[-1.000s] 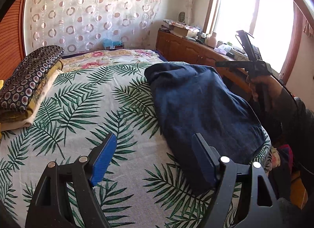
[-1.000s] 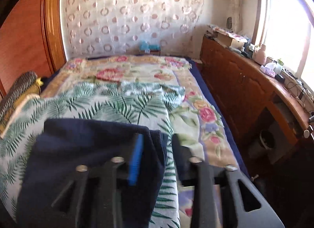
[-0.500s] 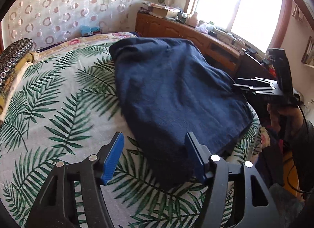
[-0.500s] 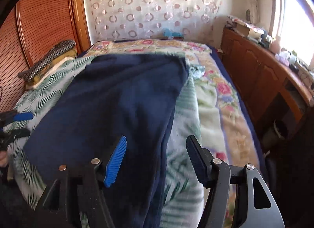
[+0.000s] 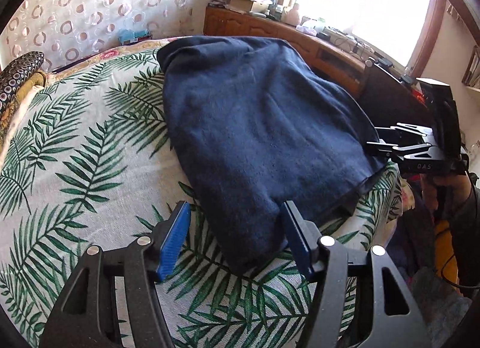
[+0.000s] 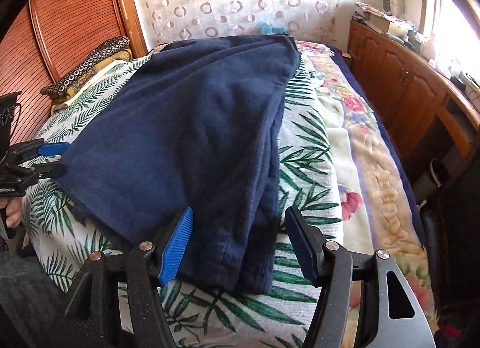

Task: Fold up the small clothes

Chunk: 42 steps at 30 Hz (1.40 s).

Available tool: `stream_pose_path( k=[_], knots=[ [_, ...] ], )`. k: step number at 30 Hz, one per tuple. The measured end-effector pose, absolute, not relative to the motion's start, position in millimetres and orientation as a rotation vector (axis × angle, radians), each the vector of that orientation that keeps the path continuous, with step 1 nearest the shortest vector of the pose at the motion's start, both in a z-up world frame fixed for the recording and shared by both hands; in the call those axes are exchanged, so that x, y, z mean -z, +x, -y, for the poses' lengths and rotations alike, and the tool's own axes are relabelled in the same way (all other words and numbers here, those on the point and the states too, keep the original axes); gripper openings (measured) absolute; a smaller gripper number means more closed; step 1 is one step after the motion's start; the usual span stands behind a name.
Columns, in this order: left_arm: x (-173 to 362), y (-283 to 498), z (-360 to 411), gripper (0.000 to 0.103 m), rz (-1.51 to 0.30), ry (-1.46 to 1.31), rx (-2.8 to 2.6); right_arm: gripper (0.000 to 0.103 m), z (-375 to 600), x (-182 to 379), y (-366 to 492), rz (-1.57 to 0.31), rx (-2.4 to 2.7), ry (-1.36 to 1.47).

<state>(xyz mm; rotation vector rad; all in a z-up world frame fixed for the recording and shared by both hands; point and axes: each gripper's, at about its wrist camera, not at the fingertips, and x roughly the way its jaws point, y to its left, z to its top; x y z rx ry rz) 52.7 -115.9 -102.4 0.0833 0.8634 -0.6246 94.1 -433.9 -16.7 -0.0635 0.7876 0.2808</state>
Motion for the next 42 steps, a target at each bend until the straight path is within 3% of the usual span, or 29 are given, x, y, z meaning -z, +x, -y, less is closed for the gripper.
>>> stream_pose_path(
  k=[2,5,9,11,13,15,26,36,42],
  knots=[
    [104.4,50.7,118.0,0.064,-0.857,0.091,0.63,0.065,427.6,16.2,95.9,-0.777,-0.313,-0.111],
    [105.3,47.3,119.3,0.06,-0.847,0.099,0.64,0.052,428.3,20.2,93.6,-0.778,-0.345,-0.115],
    [106.5,44.6,116.3,0.041,-0.842,0.073,0.668,0.02,431.0,22.4,90.8,-0.772,-0.385,-0.077],
    [106.7,43.6,116.2,0.03,-0.844,0.073,0.677,0.012,433.8,22.2,91.0,-0.763,-0.4,-0.038],
    [104.1,43.1,116.3,0.013,-0.848,0.069,0.69,0.011,432.5,23.0,87.6,-0.733,-0.397,-0.031],
    [92.9,39.7,115.1,0.012,-0.815,0.059,0.703,0.01,430.1,17.3,71.1,-0.669,-0.393,-0.023],
    [-82.8,44.4,88.8,0.01,-0.479,-0.004,0.708,0.009,437.4,-129.3,49.2,-0.373,-0.458,0.007],
    [-176.1,143.4,49.8,0.01,-0.413,-0.028,0.458,0.009,380.3,-227.9,141.2,-0.292,-0.415,-0.05],
    [-204.6,118.4,40.2,0.01,-0.283,0.06,0.38,0.009,341.1,-255.6,154.7,-0.152,-0.401,-0.013]
  ],
)
